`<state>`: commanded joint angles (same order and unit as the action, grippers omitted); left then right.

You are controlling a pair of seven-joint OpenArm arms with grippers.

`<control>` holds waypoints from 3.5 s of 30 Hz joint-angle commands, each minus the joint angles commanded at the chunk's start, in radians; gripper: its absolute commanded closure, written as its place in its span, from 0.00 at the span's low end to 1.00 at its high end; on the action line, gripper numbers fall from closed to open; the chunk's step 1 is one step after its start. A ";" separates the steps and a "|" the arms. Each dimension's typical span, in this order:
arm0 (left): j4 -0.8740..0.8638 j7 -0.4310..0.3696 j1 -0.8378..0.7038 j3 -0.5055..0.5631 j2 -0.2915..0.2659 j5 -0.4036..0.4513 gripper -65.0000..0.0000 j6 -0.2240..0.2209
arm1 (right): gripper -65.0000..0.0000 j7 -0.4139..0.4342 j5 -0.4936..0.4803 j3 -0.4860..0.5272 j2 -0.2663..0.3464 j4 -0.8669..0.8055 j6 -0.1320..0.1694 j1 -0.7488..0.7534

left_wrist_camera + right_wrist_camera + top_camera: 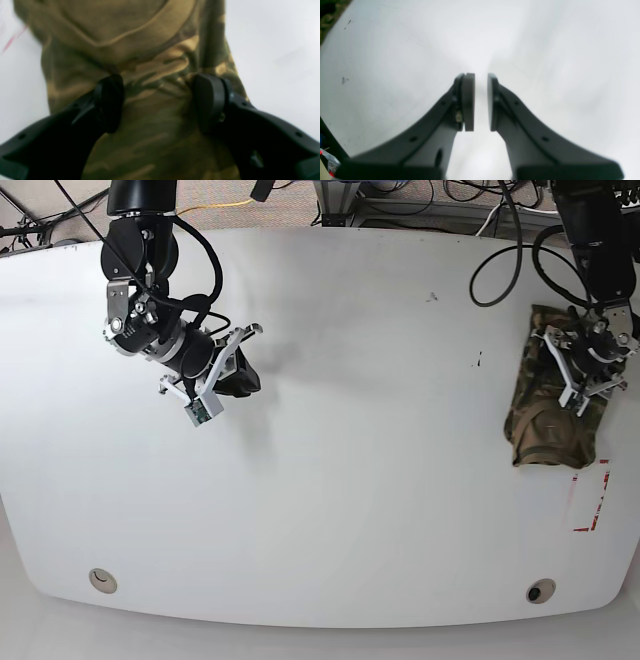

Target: Fold the T-shirt properly

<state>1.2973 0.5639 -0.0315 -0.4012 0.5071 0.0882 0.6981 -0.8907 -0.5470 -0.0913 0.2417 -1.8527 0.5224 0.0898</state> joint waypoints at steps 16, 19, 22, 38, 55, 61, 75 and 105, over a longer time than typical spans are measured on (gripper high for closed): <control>0.089 0.166 0.018 -0.189 0.137 -0.002 0.36 0.000 | 0.88 0.005 0.011 -0.003 0.002 -0.002 -0.003 -0.012; 0.242 0.210 0.018 -0.189 0.069 0.002 0.38 0.000 | 0.88 0.006 0.028 -0.006 0.009 -0.002 -0.011 -0.023; 0.382 0.166 0.015 -0.187 -0.052 0.008 0.40 0.000 | 0.88 0.048 0.135 -0.005 0.012 -0.002 -0.011 -0.021; 0.376 -0.368 -0.158 0.173 -0.376 0.008 0.40 -0.503 | 0.88 0.825 0.548 -0.153 -0.035 0.265 -0.012 0.135; 0.611 -0.491 -0.835 0.258 -0.465 -0.110 0.40 -0.565 | 0.88 0.888 0.400 -0.299 -0.095 0.063 -0.012 0.655; 0.637 -0.494 -1.071 0.256 -0.493 -0.112 0.41 -0.565 | 0.88 0.888 0.305 -0.301 -0.129 0.049 -0.009 0.873; 0.028 -0.647 -0.957 0.324 -0.451 -0.110 0.41 -0.565 | 0.88 1.083 0.371 -0.147 -0.153 0.600 -0.012 0.878; -1.049 -0.638 -0.146 0.370 -0.407 -0.106 0.40 -0.573 | 0.87 1.115 0.663 -0.138 -0.127 1.516 -0.253 0.164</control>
<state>0.2478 -0.0744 -0.1772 -0.0315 0.1005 -0.0176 0.1250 0.2248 0.1158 -0.2294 0.1143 -0.3368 0.2693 0.2539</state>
